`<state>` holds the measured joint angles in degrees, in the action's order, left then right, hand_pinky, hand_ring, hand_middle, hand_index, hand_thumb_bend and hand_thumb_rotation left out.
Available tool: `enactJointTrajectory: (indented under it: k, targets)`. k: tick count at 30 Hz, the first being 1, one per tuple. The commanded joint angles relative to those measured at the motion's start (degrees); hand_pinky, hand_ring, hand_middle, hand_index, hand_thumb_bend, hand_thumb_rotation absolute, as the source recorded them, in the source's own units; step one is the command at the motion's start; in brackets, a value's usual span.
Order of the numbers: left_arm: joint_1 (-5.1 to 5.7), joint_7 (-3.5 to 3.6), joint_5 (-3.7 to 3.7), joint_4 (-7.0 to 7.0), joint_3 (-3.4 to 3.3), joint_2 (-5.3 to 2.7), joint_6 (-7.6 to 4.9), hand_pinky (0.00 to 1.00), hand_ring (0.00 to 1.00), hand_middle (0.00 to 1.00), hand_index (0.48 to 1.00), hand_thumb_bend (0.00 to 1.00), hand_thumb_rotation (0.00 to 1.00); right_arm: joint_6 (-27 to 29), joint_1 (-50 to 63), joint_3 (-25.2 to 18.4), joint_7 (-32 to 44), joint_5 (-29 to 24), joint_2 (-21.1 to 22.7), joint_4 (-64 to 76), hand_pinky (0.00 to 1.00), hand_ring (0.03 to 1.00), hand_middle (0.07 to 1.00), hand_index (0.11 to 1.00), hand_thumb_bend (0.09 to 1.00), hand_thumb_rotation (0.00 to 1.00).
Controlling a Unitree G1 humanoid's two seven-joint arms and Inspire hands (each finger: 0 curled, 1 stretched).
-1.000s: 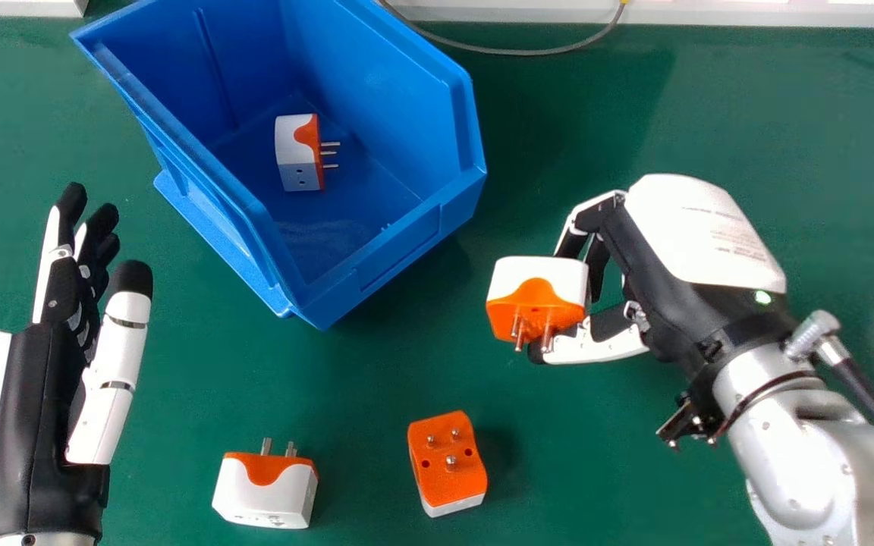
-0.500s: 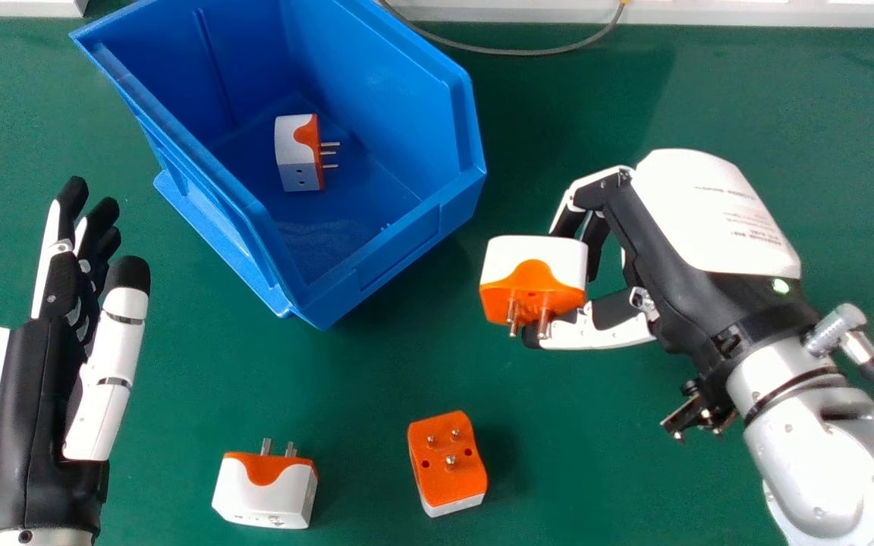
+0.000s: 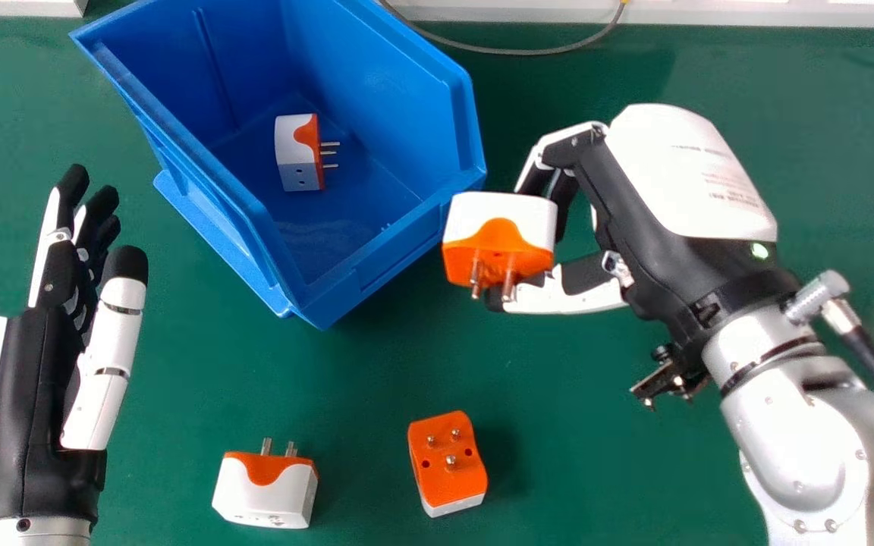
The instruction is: Pick all objects and put in blue box
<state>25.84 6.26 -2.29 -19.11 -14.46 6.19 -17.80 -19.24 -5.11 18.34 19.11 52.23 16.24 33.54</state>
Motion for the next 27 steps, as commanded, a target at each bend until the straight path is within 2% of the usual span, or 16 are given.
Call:
enactJointTrajectory:
  k: [1, 4, 7, 9, 13, 15, 18, 22, 27]
  targets:
    - [-0.05, -0.20, 0.00, -0.33, -0.33, 0.41, -1.30, 0.98, 0.95, 0.96, 0.978, 0.36, 0.85, 1.2, -2.4, 0.0, -0.2, 0.6, -0.7, 0.3, 0.04, 0.081, 0.132, 0.162, 0.115, 0.15]
    - [0.29, 0.02, -0.86, -0.82, -0.11, 0.12, -0.59, 0.97, 0.95, 0.96, 0.974, 0.36, 0.85, 1.0, -3.5, 0.5, -0.2, 1.1, -1.4, -0.4, 0.04, 0.080, 0.132, 0.162, 0.114, 0.14]
    - [0.26, 0.24, -0.10, -0.50, 0.03, 0.55, -1.15, 0.97, 0.95, 0.96, 0.970, 0.36, 0.84, 0.7, -5.5, 1.3, 0.1, 1.2, -2.6, -2.0, 0.04, 0.082, 0.133, 0.163, 0.114, 0.15]
    - [0.13, 0.53, -0.42, -0.21, 0.12, 0.64, -1.47, 0.97, 0.96, 0.96, 0.972, 0.37, 0.84, 0.8, -6.9, 1.8, 0.1, 1.0, -3.5, -3.2, 0.04, 0.081, 0.132, 0.162, 0.113, 0.15]
    - [0.46, 0.22, 0.38, -1.02, 0.23, 0.63, -0.92, 0.98, 0.96, 0.96, 0.978, 0.37, 0.86, 1.3, -10.3, 3.0, -0.9, 0.4, -5.5, -6.9, 0.03, 0.075, 0.127, 0.162, 0.118, 0.16]
    - [0.38, 0.25, 0.18, -0.89, 0.28, 0.57, -1.14, 0.99, 0.96, 0.96, 0.979, 0.37, 0.87, 1.9, -11.8, 3.6, -2.2, 0.6, -6.4, -9.0, 0.03, 0.073, 0.125, 0.161, 0.119, 0.16]
    - [0.37, 0.44, -0.51, -0.93, 0.39, 0.49, -0.93, 0.99, 0.96, 0.96, 0.979, 0.38, 0.87, 1.1, -14.1, 4.7, -2.7, 1.7, -7.9, -11.6, 0.03, 0.075, 0.128, 0.164, 0.126, 0.17]
    - [0.71, -0.01, 0.27, -1.46, 0.39, 0.43, -0.44, 0.99, 0.96, 0.96, 0.981, 0.38, 0.87, 1.2, -16.3, 5.7, -4.3, 2.0, -9.5, -14.8, 0.03, 0.077, 0.133, 0.169, 0.137, 0.17]
    - [0.79, 0.25, -0.13, -1.44, 0.50, 0.56, -0.44, 0.98, 0.96, 0.96, 0.981, 0.38, 0.88, 0.4, -19.1, 6.6, -5.0, 2.1, -11.3, -18.6, 0.04, 0.082, 0.141, 0.175, 0.147, 0.16]
